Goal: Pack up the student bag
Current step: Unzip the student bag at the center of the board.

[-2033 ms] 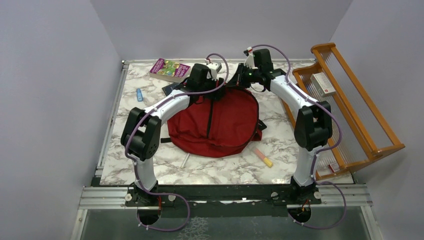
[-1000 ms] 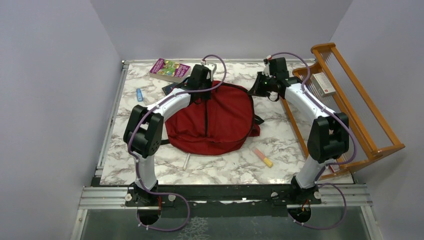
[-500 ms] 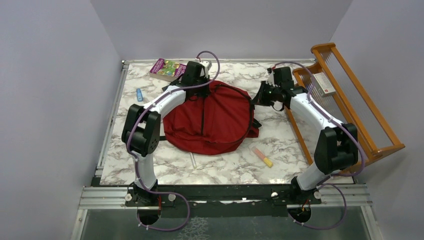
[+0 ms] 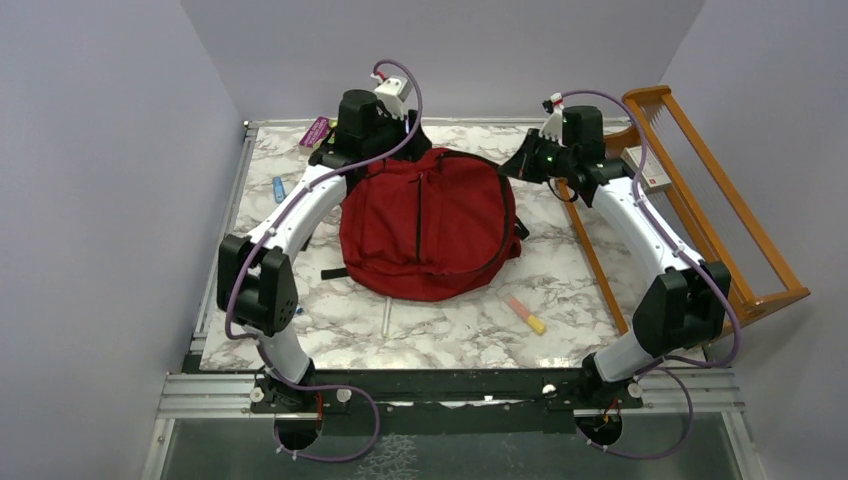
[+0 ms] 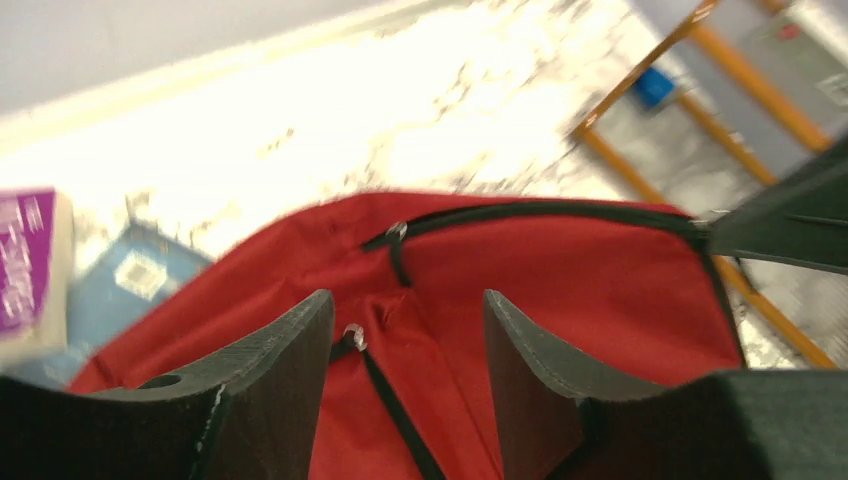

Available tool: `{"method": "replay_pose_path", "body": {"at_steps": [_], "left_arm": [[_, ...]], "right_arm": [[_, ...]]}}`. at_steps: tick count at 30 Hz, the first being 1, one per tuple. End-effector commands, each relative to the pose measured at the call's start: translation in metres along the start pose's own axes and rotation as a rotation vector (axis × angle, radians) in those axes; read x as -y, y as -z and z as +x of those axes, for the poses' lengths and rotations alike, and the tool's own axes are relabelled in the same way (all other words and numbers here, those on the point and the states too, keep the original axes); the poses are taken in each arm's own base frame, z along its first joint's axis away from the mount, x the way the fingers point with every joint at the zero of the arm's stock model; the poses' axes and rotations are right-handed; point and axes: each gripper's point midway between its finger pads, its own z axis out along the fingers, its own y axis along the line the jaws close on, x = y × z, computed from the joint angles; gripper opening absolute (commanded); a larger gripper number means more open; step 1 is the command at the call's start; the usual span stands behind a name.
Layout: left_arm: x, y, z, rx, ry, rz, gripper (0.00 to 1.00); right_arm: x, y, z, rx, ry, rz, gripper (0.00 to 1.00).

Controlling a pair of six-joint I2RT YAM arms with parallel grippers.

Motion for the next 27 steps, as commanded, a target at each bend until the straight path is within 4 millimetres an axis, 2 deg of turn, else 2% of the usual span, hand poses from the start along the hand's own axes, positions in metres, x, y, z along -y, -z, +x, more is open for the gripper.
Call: {"method": "replay_pose_path", "body": {"at_steps": [1,3,6,8,13,21,27], "left_arm": [[0.052,0.035,-0.065,0.258,-0.279,0.224,0.58],[0.067,0.046,-0.070,0.355,-0.424,0.294,0.58],[0.104,0.065,-0.047,0.461,-0.768,0.515,0.60],[0.119,0.069,-0.036,0.493,-0.904,0.599,0.59],[0.130,0.058,-0.041,0.526,-0.985,0.695,0.54],[0.142,0.032,-0.067,0.568,-1.007,0.721,0.53],[0.152,0.015,-0.066,0.553,-0.997,0.772,0.53]], "right_arm": [[-0.040,0.027,-0.048,0.127,0.096,-0.116,0.01],[-0.047,0.031,-0.054,0.136,0.110,-0.132,0.01],[-0.053,0.035,-0.062,0.141,0.129,-0.143,0.01],[-0.057,0.037,-0.064,0.137,0.148,-0.157,0.00],[-0.066,0.043,-0.067,0.139,0.202,-0.188,0.00],[-0.080,0.047,-0.071,0.123,0.256,-0.254,0.00],[-0.085,0.047,-0.071,0.105,0.270,-0.283,0.01]]}}
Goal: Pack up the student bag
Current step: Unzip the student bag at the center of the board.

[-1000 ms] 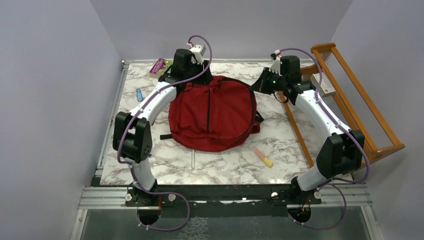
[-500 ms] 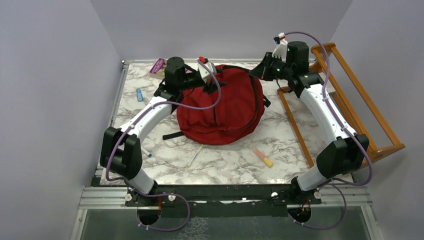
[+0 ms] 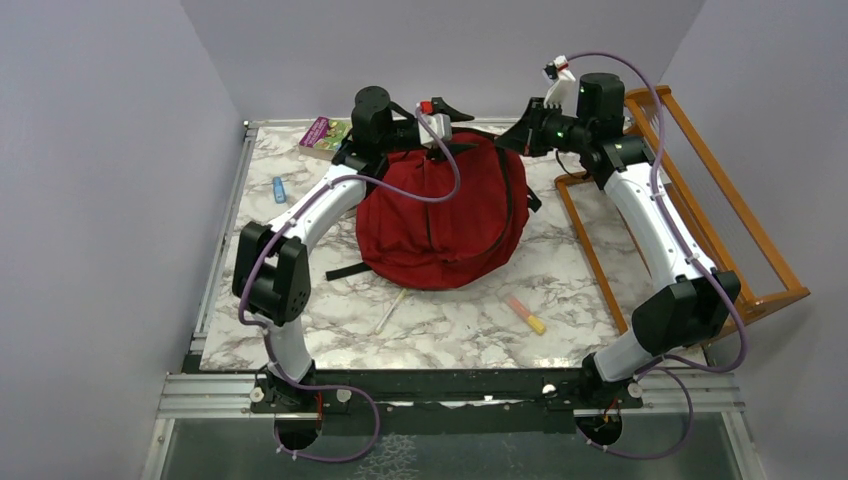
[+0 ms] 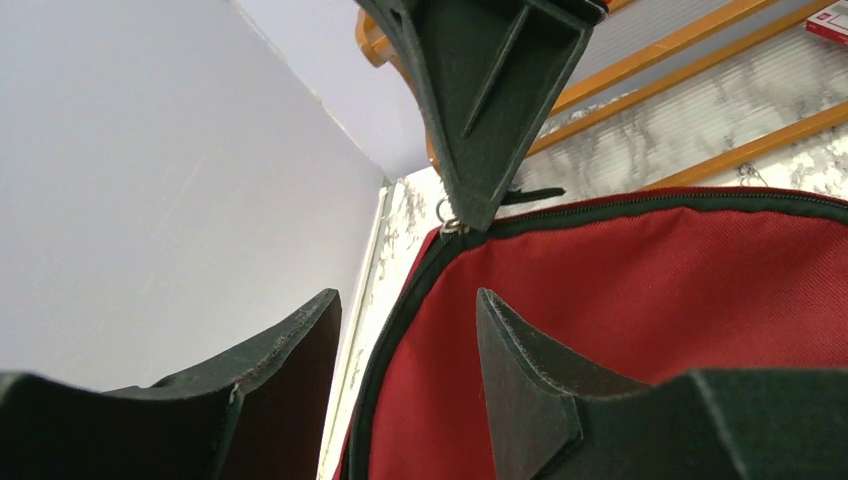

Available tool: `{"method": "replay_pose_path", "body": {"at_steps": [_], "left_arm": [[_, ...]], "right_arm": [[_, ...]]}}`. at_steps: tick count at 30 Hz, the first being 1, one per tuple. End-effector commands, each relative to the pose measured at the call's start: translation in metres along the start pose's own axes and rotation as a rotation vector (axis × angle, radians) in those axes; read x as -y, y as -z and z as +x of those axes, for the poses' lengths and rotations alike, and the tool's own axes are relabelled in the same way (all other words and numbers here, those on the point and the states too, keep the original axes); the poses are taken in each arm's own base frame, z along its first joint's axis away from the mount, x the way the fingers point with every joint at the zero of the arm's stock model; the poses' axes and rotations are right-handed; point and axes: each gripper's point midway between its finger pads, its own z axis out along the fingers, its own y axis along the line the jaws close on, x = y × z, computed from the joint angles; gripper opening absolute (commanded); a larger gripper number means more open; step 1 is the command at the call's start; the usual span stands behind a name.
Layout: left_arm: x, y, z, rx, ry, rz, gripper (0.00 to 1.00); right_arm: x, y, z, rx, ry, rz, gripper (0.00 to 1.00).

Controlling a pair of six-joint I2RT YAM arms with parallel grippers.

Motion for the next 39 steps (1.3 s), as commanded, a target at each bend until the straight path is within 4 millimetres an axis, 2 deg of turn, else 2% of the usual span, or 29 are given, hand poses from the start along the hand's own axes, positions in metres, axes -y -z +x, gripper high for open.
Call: {"method": "replay_pose_path", "body": {"at_steps": [1,5,9,21,28,33,37,39], "left_arm": [[0.005,-0.015,-0.006,0.045,-0.035,0.074,0.53],[0.005,-0.027,0.011,-0.025,-0.035,0.099,0.56],[-0.002,-0.035,0.020,-0.049,-0.061,0.086,0.56],[-0.003,-0.033,0.053,-0.157,-0.089,0.088,0.55],[-0.006,-0.037,0.062,-0.173,-0.089,0.099,0.43],[-0.008,-0.039,0.062,-0.165,-0.086,0.104,0.25],[-0.012,-0.039,0.063,-0.177,-0.089,0.087,0.02],[-0.018,-0.038,0.065,-0.196,-0.089,0.061,0.00]], "right_arm": [[-0.016,0.005,-0.016,0.026,0.061,-0.073,0.01],[-0.017,0.004,-0.016,0.022,0.064,-0.082,0.01],[-0.020,0.003,-0.015,0.014,0.064,-0.095,0.01],[-0.021,0.007,-0.013,0.008,0.073,-0.079,0.00],[-0.023,0.008,-0.010,-0.004,0.070,-0.087,0.00],[-0.022,0.009,-0.009,-0.007,0.067,-0.084,0.01],[-0.014,0.009,-0.009,-0.004,0.051,-0.033,0.01],[-0.003,0.010,-0.007,0.002,0.027,0.035,0.00]]}}
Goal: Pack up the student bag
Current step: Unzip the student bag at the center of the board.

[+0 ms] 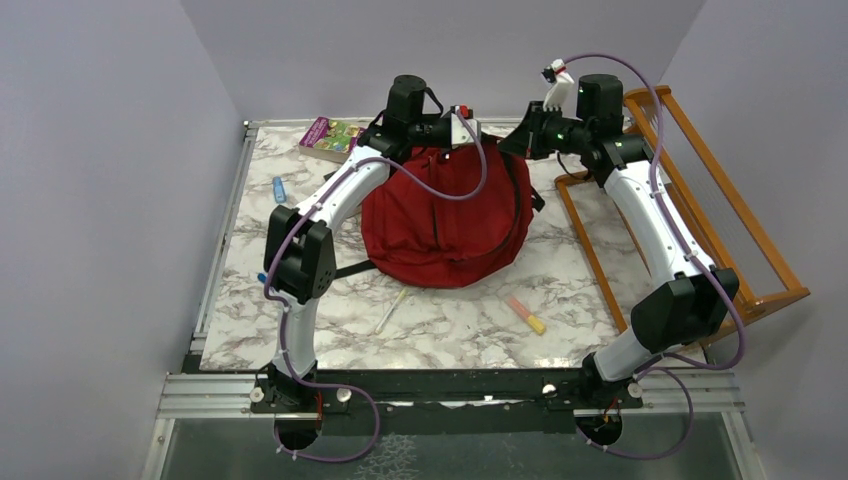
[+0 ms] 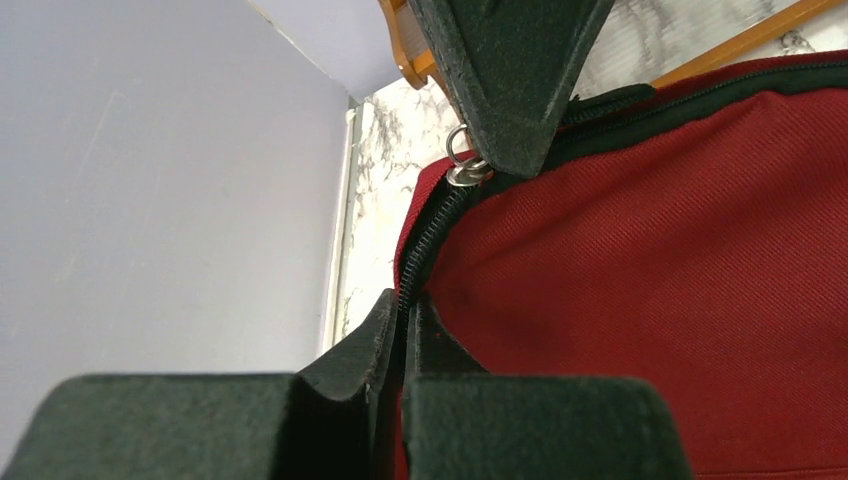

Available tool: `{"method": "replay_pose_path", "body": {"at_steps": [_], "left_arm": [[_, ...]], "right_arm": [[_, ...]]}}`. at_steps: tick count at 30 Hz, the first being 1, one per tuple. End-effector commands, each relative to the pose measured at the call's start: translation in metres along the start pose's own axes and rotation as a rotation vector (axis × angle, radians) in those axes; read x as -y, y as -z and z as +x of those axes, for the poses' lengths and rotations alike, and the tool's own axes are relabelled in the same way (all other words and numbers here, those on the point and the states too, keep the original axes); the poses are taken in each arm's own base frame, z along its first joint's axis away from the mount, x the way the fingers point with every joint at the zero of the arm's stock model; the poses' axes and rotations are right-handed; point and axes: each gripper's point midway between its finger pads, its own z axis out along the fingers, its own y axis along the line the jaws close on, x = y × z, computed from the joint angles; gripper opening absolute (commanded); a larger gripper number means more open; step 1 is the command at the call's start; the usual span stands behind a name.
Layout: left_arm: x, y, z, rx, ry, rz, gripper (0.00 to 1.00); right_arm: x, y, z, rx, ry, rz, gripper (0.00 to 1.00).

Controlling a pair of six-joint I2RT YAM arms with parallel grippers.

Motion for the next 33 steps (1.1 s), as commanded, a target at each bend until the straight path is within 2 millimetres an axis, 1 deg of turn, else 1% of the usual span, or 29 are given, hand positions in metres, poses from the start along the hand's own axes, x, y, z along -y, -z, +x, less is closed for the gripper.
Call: {"method": "replay_pose_path", "body": {"at_steps": [1,3,7,9,15,17,21,25,26,29,31,33], "left_arm": [[-0.023,0.001,0.002,-0.039,-0.036,-0.074,0.00],[-0.032,0.004,0.005,-0.061,-0.028,-0.118,0.00],[-0.050,0.015,0.008,-0.074,0.004,-0.197,0.00],[-0.059,0.023,0.010,-0.075,0.020,-0.228,0.00],[-0.090,0.049,0.005,-0.053,0.057,-0.345,0.00],[-0.101,0.061,0.003,-0.037,0.083,-0.390,0.00],[-0.122,0.083,-0.005,-0.004,0.129,-0.486,0.00],[-0.142,0.105,-0.005,-0.017,0.162,-0.602,0.00],[-0.146,0.111,-0.003,-0.021,0.176,-0.634,0.00],[-0.157,0.127,-0.003,-0.011,0.218,-0.707,0.00],[-0.159,0.133,-0.005,0.002,0.239,-0.721,0.00],[-0.158,0.135,-0.010,0.013,0.243,-0.711,0.00]], "right_arm": [[0.002,0.012,-0.017,0.057,-0.007,0.084,0.00],[0.015,0.016,-0.012,0.065,-0.041,0.167,0.00],[0.033,0.029,-0.002,0.095,-0.095,0.297,0.00],[0.038,0.034,0.005,0.101,-0.114,0.336,0.01],[0.053,0.051,0.026,0.098,-0.149,0.451,0.00],[0.055,0.055,0.032,0.097,-0.155,0.470,0.00],[0.058,0.057,0.052,0.071,-0.184,0.481,0.00],[0.056,0.054,0.077,0.036,-0.228,0.448,0.00],[0.057,0.052,0.086,0.019,-0.242,0.446,0.01],[0.059,0.050,0.101,0.000,-0.268,0.440,0.01],[0.060,0.049,0.102,0.007,-0.273,0.441,0.00],[0.060,0.049,0.093,0.033,-0.262,0.442,0.00]]}}
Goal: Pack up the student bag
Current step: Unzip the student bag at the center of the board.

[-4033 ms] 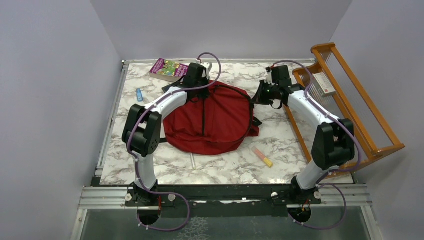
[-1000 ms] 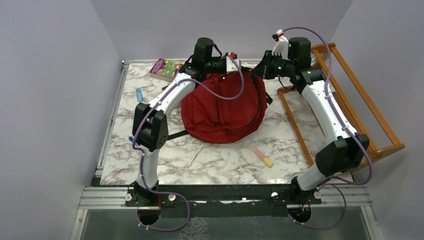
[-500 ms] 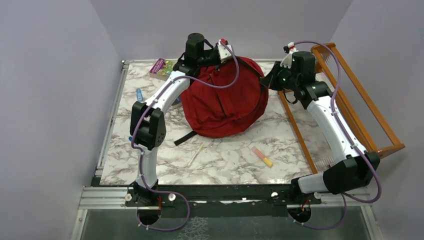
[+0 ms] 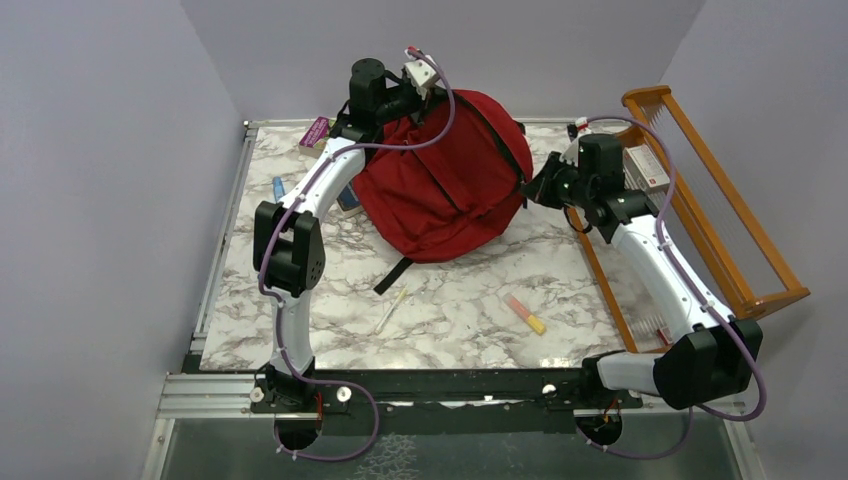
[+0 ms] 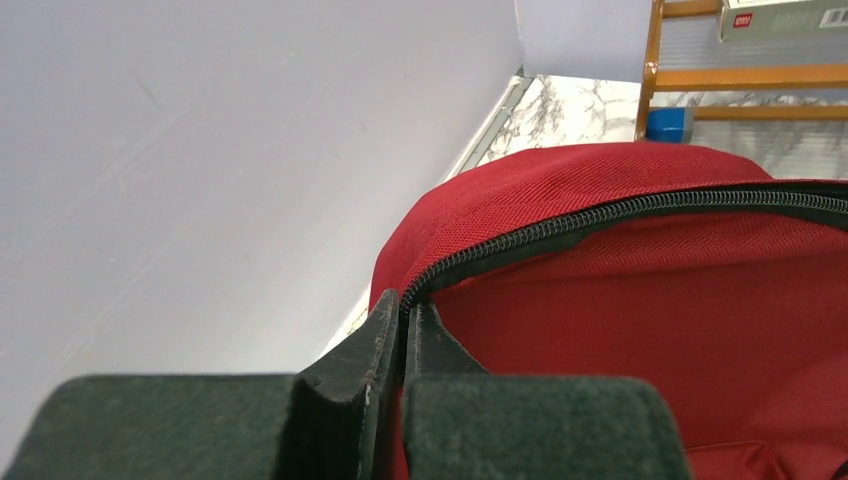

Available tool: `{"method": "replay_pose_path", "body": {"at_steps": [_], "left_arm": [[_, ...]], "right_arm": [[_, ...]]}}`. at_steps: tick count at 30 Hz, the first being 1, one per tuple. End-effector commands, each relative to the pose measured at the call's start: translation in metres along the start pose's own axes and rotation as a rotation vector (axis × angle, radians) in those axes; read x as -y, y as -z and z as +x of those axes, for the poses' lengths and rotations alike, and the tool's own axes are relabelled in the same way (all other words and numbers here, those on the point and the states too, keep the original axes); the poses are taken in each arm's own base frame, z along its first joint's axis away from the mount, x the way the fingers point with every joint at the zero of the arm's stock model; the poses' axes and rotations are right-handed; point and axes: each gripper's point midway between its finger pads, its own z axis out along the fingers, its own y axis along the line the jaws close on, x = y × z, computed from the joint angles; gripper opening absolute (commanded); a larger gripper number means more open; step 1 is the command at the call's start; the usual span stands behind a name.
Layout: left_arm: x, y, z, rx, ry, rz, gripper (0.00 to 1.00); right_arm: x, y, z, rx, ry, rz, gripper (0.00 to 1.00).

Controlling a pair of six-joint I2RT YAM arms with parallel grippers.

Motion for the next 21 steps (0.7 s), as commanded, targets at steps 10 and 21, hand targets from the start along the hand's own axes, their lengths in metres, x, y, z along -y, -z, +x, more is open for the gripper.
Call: {"method": "replay_pose_path", "body": {"at_steps": [10,21], "left_arm": [[-0.059,0.059,-0.101,0.179,-0.060,-0.238,0.00],[-0.042,0.086,-0.130,0.223,0.017,-0.186,0.00]], "right_arm": [[-0.034,0.018,-0.115,0.252,0.040,0.000,0.01],[-0.071,0.027,-0.196,0.386,0.121,-0.081,0.00]]}}
